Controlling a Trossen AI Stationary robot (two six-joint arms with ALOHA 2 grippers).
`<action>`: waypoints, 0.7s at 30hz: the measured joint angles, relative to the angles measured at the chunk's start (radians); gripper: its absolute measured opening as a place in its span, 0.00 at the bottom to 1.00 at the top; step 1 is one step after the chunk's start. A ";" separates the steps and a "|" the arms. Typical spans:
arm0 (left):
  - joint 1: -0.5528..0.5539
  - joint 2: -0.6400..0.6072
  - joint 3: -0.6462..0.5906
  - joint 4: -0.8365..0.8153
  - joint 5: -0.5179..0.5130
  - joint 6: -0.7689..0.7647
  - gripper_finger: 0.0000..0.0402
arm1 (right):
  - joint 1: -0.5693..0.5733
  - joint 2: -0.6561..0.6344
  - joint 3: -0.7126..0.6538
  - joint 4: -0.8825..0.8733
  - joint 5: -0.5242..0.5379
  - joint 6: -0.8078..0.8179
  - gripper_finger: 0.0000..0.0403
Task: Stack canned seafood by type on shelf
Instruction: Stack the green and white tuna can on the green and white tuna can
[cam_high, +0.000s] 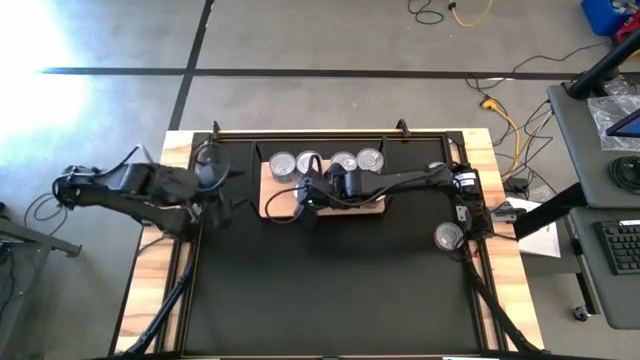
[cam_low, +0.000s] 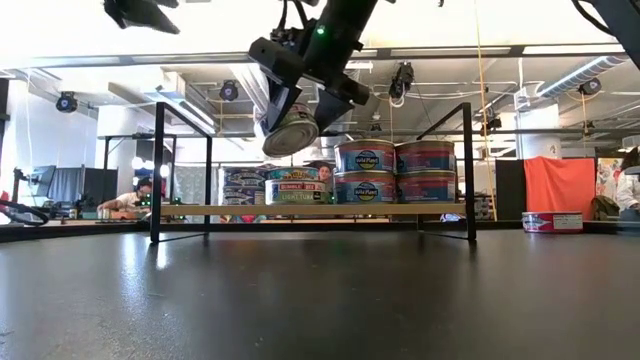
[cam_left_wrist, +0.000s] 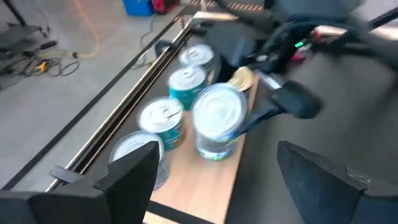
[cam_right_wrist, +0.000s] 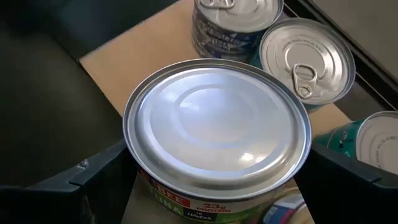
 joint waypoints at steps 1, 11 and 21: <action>0.030 0.004 -0.006 0.010 0.020 0.017 0.77 | 0.000 0.000 0.000 -0.007 0.000 -0.011 0.91; 0.289 0.008 -0.092 0.369 0.304 0.133 0.77 | 0.002 0.000 -0.029 0.025 0.046 -0.091 0.91; 0.340 0.140 -0.170 0.478 0.375 0.099 0.77 | -0.013 0.002 -0.091 0.072 0.042 -0.119 0.91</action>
